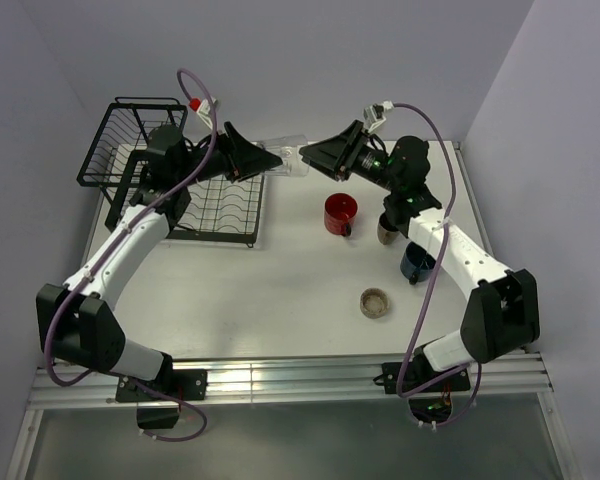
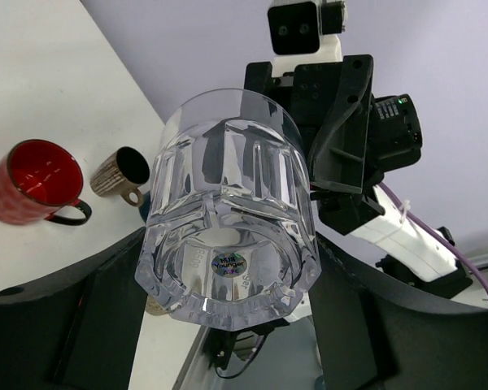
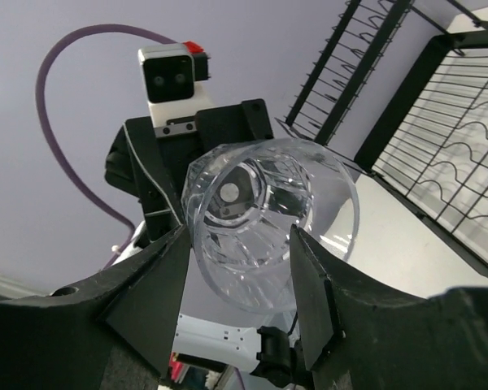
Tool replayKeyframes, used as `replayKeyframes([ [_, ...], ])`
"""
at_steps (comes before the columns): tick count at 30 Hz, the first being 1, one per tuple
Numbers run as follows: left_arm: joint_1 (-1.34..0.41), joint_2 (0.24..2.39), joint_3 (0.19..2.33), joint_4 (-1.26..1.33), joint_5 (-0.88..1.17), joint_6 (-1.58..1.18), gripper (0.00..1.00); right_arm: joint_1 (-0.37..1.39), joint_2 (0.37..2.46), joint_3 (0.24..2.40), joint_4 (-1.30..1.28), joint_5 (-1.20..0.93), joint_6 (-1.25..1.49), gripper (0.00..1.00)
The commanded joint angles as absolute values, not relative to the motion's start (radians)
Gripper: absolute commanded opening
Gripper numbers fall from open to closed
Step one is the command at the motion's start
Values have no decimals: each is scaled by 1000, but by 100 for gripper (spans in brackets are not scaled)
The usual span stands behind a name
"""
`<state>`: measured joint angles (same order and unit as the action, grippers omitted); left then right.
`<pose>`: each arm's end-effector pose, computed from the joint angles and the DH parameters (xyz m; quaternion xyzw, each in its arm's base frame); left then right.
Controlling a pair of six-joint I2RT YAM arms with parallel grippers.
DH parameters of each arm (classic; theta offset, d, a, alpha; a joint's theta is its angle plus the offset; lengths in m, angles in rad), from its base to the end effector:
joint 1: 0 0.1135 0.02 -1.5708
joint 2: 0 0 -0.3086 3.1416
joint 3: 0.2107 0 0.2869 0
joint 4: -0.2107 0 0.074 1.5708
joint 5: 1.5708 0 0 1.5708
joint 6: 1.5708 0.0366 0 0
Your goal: Load the cups into the dish rack
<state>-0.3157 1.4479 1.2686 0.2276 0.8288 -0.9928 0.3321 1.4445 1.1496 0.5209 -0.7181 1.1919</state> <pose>0.3410 -0.1398 0.4335 0.0652 0.6924 -0.6237 0.3568 0.3381 0.1421 0.4183 -0.0068 0.6447 0.6640 0.3788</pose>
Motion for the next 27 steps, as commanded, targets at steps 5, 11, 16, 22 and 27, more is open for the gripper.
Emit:
replayKeyframes([
  [5, -293, 1387, 1481, -74, 650, -739, 0, 264, 1359, 1117, 376, -643, 1109, 61],
  [11, -290, 1553, 1819, -581, 229, -502, 0, 235, 1293, 1133, 118, -470, 961, 61],
  [16, -290, 1725, 1974, -702, -44, -456, 0, 236, 1262, 1167, -35, -384, 861, 62],
  [22, -291, 1963, 2184, -813, -202, -420, 0, 238, 1250, 1181, -121, -334, 795, 62],
  [27, -291, 2106, 2287, -854, -215, -416, 0, 238, 1265, 1175, -138, -341, 772, 62],
])
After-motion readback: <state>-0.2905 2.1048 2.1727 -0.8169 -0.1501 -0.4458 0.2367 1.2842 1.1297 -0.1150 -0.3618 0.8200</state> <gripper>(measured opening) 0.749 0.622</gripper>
